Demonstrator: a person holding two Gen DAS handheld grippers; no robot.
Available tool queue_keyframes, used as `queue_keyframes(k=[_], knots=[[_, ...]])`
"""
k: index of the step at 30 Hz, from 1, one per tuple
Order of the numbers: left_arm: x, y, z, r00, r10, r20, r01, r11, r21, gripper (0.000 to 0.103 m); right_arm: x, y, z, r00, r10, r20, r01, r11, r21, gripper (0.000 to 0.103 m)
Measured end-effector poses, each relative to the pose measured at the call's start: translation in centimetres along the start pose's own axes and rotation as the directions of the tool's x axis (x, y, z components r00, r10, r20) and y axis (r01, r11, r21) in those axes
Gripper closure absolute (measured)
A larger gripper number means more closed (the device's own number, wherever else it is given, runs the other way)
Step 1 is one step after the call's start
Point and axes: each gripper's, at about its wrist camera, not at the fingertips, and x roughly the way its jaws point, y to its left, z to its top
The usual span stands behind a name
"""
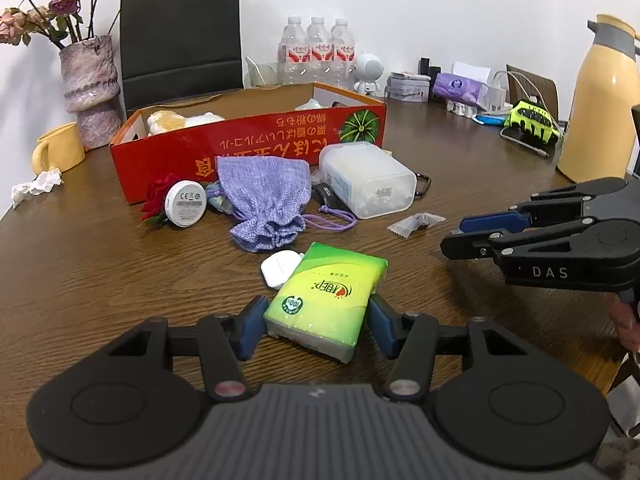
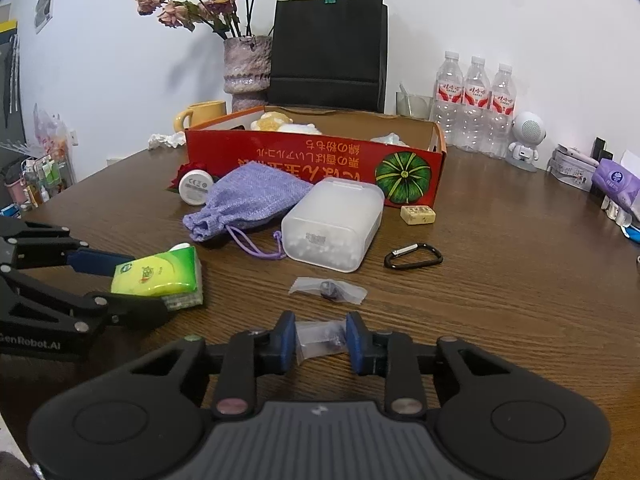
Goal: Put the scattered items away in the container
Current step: 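Carry tissue pack and screw bag into the box and release both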
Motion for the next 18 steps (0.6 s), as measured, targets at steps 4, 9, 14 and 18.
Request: queue_keyframes(k=[4,9,14,18], knots=[[-0.6,0.2,0.1,1.000,-0.003,0.018,0.004,1.000,-0.018,0.048,-0.5,0.2,0.1,1.000,-0.005,0.014,0.006,1.000,-0.014,0.084],[-1.6,0.5,0.3,0.999,-0.008,0.048,0.009,0.999,-0.036,0.048,-1.4,0.0,0.7,0.999,-0.016,0.048,0.017,1.000,-0.002,0.100],[-2.5,0.7,0.7,0.996,-0.002,0.084,0.006,0.999,-0.047,0.048,-1.9,-0.6,1.4,0.998,-0.011,0.068,0.009,1.000,0.029,0.101],[-3.2,1.2,1.5,0.992,0.009,0.124,-0.002,0.998,-0.057,0.048,-2.4,-0.9,2.6,0.995,-0.005,0.100,0.001,0.999,0.042,0.101]])
